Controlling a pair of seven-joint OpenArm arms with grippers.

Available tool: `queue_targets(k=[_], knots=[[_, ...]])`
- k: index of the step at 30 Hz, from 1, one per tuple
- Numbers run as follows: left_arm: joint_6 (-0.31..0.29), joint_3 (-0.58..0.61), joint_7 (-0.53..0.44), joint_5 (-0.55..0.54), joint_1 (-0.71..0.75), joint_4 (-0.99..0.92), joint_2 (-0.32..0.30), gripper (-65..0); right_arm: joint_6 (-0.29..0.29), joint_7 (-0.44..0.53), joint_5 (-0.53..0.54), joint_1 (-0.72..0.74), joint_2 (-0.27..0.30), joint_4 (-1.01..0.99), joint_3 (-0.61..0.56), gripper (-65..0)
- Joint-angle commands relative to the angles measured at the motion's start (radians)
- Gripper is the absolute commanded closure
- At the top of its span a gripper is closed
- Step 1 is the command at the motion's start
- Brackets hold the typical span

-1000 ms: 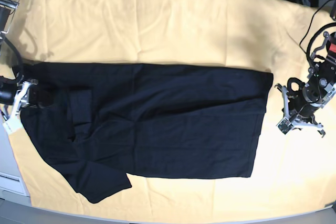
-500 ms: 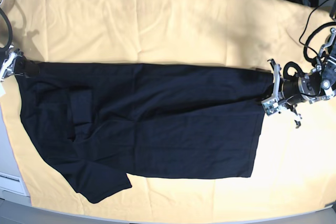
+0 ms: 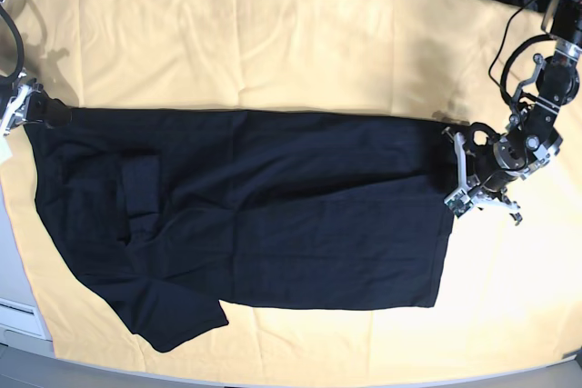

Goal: Fold the T-shirt properly
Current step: 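Move both grippers to the shirt's two ends along its folded edge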

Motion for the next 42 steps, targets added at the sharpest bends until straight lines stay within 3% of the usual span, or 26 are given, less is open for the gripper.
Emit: queue_targets(k=[1,3,8,11,28,30,35,40,42], knots=[[0.0,-0.013,-0.014,-0.004,-0.027,0.016,-0.023,0.0,0.001,0.015,0.03,0.011,0.028,0.014,0.009,0.0],[-0.058,-0.013,0.017,-0.009,-0.038,0.039,-0.03,0.0,0.001,0.015,0.029,0.011,0.028,0.014,0.009,0.0],[-0.288,-0.013,0.061,-0.062,-0.049,0.089,-0.062,0.0,0.001,0.015,0.026,0.011,0.028,0.014,0.009,0.0],[-0.353,-0.013,0.061,-0.061,-0.049,0.084,-0.082,0.0,0.001,0.015,0.026,0.011,0.028,0.014,0.009,0.0],[-0.351,-0.013,-0.024,-0.042,-0.049,-0.014,-0.085,0.0,0.001,0.015,0.027,0.011,0.028,0.014,0.009,0.0],[-0.322,-0.013,-0.057,-0.042,-0.049,-0.022,-0.085,0.0,0.001,0.015,0.027,0.011,0.028,0.014,0.009,0.0],[-0.106,-0.013,-0.082,-0.038,-0.066,-0.031,-0.082,0.0,0.001,0.015,0.026,0.011,0.028,0.014,0.009,0.0],[0.126,-0.013,-0.078,0.045,-0.096,-0.034,-0.068,0.0,0.001,0.015,0.029,0.011,0.028,0.014,0.009,0.0],[0.176,-0.013,-0.074,0.045,-0.111,-0.034,-0.069,0.0,0.001,0.016,0.03,0.011,0.028,0.014,0.009,0.0]])
